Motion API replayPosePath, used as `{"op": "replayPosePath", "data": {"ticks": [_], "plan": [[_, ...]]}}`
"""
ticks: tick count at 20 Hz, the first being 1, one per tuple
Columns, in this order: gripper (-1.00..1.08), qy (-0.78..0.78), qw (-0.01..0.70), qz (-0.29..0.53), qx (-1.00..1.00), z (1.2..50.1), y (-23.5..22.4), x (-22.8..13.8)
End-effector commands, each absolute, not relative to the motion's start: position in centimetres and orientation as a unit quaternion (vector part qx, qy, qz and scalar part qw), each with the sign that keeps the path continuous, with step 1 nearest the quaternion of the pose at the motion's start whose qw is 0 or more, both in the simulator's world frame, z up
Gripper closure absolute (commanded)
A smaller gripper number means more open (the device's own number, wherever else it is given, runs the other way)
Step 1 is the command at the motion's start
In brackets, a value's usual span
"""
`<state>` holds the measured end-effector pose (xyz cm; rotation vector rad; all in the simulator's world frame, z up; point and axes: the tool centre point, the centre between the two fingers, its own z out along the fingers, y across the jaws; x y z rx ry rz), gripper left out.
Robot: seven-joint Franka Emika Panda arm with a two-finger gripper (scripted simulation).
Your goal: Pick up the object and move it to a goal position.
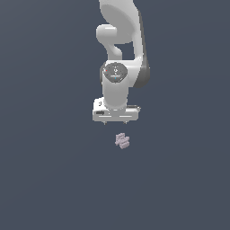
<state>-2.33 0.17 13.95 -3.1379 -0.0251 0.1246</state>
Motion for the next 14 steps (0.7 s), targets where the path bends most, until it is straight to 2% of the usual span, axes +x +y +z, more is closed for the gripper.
{"op": "replayPosePath", "data": {"ticks": [1,14], "plan": [[-0.92,-0.008,0.001,0.040,-0.999,13.9,0.2,-2.3],[-0.92,-0.027,0.003,0.049,-0.998,14.0,2.2,-2.4]]}}
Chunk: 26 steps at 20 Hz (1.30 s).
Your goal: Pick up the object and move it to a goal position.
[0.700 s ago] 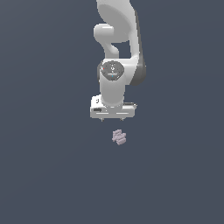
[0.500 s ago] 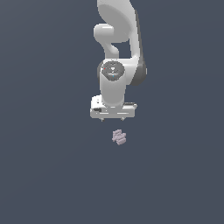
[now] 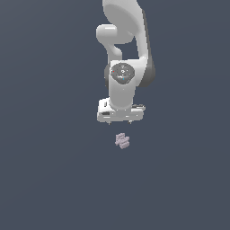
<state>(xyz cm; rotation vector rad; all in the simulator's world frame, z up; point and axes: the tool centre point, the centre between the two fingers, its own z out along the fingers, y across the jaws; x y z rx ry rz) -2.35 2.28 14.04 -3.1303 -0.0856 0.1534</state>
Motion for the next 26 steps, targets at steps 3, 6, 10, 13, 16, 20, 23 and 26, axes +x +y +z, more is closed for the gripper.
{"op": "replayPosePath", "data": {"ticks": [3,6,10,13,16,20,23,26], "plan": [[-0.92,-0.030,0.003,0.049,-0.998,14.0,2.2,-2.3],[-0.92,-0.039,0.003,0.048,-0.998,13.9,2.3,-2.2],[-0.92,-0.062,0.003,0.046,-0.997,13.7,2.3,-2.0],[-0.92,-0.087,0.003,0.043,-0.995,13.4,2.4,-1.8],[-0.92,-0.117,0.003,0.041,-0.992,13.1,2.5,-1.4],[-0.92,-0.168,0.003,0.036,-0.985,12.6,2.6,-0.9],[-0.92,-0.211,0.003,0.031,-0.977,12.1,2.8,-0.5],[-0.92,-0.254,0.003,0.027,-0.967,11.7,2.9,-0.1]]}}
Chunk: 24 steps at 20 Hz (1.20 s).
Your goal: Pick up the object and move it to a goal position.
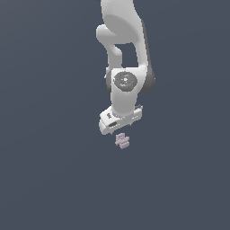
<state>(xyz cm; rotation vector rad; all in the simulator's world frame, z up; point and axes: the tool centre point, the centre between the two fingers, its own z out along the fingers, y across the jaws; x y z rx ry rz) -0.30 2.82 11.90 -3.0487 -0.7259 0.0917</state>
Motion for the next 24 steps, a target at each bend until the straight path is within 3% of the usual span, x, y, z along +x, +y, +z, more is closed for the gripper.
{"op": "replayPosePath", "data": {"ticks": [1,24], "plan": [[-0.92,-0.268,0.003,0.025,-0.963,11.5,2.9,0.1],[-0.92,-0.482,0.000,0.000,-0.876,9.2,3.9,2.2]]}}
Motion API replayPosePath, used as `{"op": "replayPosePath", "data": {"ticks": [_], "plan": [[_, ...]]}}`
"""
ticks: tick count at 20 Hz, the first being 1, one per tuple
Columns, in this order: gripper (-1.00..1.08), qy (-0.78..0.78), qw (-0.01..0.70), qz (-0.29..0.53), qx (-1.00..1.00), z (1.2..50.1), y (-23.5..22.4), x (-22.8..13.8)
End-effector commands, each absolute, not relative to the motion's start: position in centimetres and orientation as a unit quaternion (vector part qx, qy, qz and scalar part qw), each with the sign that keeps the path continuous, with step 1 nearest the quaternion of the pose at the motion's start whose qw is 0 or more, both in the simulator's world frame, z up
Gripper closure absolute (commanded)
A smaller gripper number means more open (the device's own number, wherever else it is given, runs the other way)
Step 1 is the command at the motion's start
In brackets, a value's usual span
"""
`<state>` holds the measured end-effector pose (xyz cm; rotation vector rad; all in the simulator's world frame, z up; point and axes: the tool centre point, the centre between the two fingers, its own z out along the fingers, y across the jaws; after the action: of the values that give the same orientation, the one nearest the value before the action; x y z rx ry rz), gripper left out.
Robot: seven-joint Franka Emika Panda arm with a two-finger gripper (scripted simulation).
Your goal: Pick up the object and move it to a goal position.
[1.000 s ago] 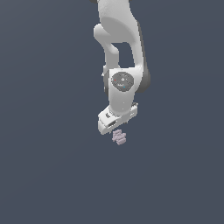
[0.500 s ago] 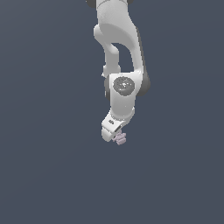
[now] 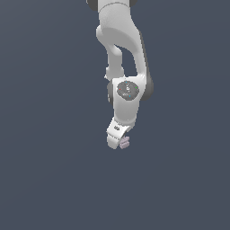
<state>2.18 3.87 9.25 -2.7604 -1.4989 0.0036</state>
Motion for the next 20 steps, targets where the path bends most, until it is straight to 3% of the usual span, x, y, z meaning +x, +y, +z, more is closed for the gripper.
{"op": "replayPosePath", "data": {"ticks": [1,20], "plan": [[-0.92,-0.484,0.000,0.000,-0.875,9.2,3.9,2.3],[-0.92,-0.485,0.000,0.000,-0.874,4.2,3.9,2.2]]}}
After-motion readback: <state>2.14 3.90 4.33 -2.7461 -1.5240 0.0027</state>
